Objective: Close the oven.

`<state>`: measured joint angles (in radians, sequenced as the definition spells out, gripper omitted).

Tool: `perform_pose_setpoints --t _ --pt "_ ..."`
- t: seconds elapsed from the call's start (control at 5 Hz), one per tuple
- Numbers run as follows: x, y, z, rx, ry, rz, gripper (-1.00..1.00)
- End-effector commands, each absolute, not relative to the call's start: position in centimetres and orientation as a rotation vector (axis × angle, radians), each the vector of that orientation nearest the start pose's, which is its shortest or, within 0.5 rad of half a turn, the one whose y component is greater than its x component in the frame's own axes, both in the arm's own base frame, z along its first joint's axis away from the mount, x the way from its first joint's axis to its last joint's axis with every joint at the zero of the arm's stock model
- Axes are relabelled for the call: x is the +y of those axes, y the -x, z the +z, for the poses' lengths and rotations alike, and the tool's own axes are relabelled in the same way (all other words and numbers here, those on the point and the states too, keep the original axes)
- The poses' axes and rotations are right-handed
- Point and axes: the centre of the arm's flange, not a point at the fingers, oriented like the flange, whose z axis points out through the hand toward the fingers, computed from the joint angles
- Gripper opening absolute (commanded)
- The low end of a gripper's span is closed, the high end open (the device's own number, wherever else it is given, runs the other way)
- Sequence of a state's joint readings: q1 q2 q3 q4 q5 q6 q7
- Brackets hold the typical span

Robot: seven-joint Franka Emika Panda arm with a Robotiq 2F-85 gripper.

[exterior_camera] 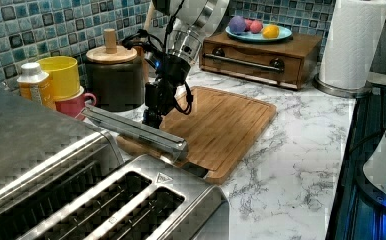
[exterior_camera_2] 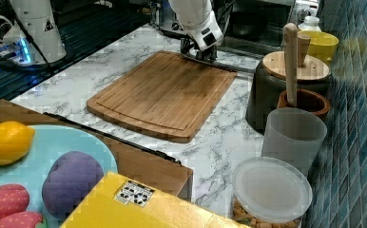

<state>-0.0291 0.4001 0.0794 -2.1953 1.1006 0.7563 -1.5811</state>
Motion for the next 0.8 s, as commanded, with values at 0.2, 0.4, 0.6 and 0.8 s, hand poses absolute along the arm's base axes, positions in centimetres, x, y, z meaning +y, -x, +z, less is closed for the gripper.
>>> perform_pose_setpoints --t 0.2,0.4,0.6,0.8 --pt "7.9 -58.2 28.2 0.057 2.31 -0.222 -1.0" --pt "10.9 -57.6 31.5 -0.029 2.303 -0.252 -1.0" --pt "14.1 -56.9 34.4 -0.114 2.322 -0.268 -1.0" --pt "16.3 -56.5 36.9 -0.166 2.344 -0.281 -1.0"
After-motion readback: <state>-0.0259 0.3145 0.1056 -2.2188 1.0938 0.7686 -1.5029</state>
